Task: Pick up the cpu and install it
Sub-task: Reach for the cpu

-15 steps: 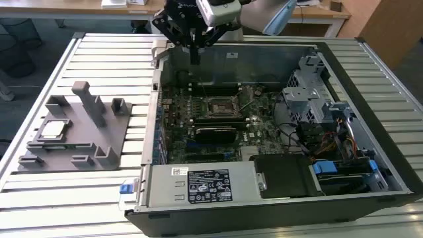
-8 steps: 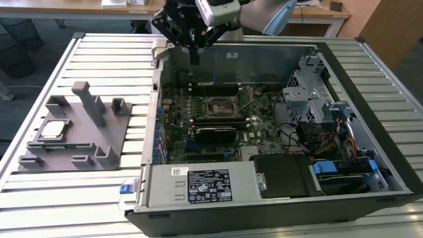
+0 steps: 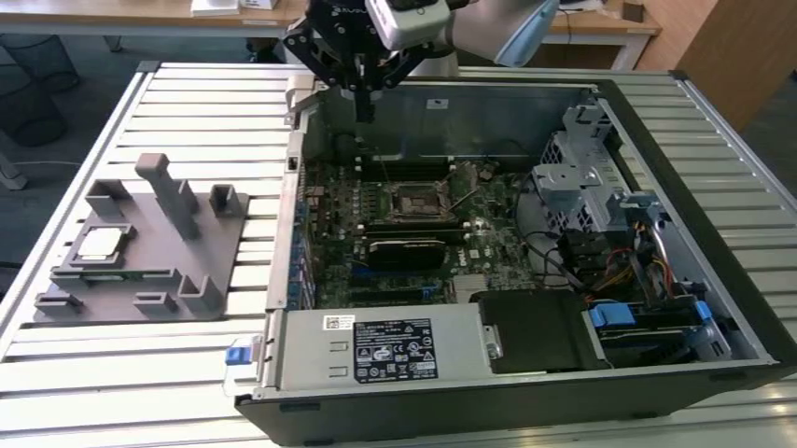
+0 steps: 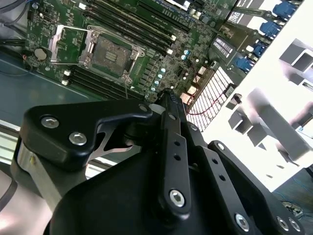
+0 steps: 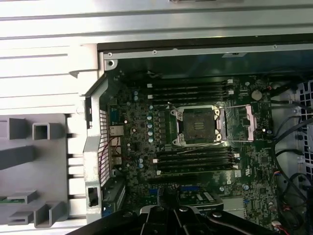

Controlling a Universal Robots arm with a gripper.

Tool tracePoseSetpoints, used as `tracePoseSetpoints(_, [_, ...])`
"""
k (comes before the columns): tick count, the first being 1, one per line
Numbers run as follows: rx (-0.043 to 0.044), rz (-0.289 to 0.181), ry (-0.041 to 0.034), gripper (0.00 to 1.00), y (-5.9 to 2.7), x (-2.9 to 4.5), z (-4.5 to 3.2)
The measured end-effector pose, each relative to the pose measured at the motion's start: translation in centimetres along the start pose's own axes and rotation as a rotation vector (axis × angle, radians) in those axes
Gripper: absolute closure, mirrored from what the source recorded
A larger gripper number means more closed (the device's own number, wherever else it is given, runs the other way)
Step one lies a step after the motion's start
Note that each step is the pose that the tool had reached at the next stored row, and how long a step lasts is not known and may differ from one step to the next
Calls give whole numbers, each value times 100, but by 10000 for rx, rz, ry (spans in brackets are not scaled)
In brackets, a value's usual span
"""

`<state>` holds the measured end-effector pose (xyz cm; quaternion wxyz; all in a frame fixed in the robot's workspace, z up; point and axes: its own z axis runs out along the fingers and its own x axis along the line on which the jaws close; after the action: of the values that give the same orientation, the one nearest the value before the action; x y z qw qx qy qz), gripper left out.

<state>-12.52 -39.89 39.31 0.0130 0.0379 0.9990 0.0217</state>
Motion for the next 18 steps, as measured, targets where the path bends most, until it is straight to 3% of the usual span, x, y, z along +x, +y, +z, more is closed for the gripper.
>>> tracePoseSetpoints(18, [4,2,55,89,-7,95,10])
